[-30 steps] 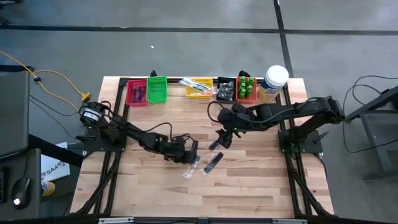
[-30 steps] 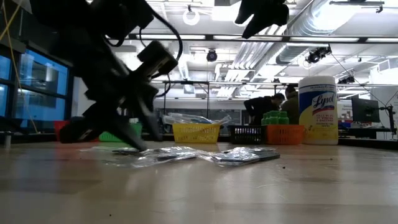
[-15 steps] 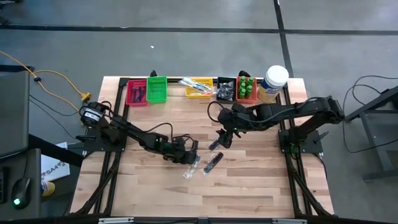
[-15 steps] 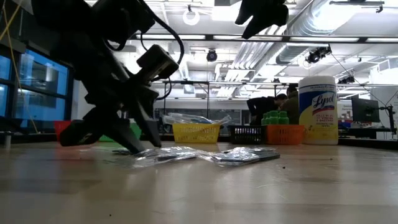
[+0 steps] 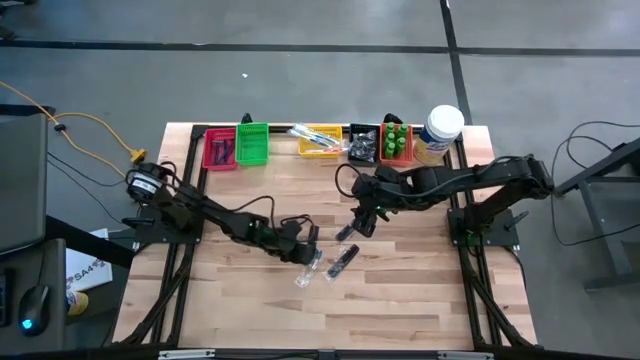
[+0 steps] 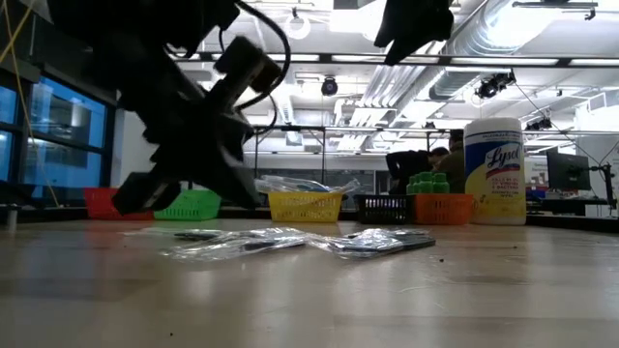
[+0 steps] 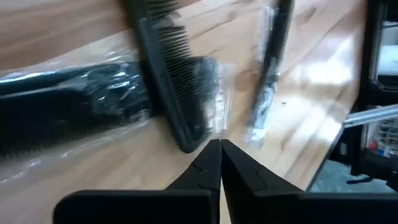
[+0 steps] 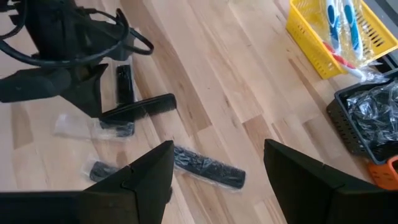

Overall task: Pick & Place Travel size toiletries
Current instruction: Put the black comb into the green bin

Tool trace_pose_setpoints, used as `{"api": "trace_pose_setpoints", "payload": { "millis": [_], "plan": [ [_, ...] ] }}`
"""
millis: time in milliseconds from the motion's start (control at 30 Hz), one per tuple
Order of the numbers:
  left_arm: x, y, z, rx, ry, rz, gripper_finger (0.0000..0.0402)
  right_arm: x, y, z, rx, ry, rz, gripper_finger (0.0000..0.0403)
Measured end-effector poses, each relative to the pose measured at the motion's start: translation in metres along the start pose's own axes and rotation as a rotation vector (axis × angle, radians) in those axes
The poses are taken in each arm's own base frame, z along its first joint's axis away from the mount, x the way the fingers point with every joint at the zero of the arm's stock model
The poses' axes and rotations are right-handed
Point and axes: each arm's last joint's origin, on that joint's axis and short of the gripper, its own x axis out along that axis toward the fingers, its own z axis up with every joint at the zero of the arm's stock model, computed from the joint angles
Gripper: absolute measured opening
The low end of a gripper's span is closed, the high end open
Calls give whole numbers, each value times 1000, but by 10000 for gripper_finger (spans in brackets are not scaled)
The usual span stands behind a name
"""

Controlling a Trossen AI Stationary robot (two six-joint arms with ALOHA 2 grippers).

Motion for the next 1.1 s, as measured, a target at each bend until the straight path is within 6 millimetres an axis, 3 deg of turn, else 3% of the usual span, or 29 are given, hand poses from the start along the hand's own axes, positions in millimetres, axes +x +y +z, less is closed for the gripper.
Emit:
{"api": "trace_pose_setpoints", "payload": {
  "millis": [333,1100],
  "plan": [
    [9,-3,1,3,-35,-69,0,0,0,1,2,-6,3,238],
    [23,20,-1,-10,-16,96,0,0,1,0,67,12,34,238]
  ]
}}
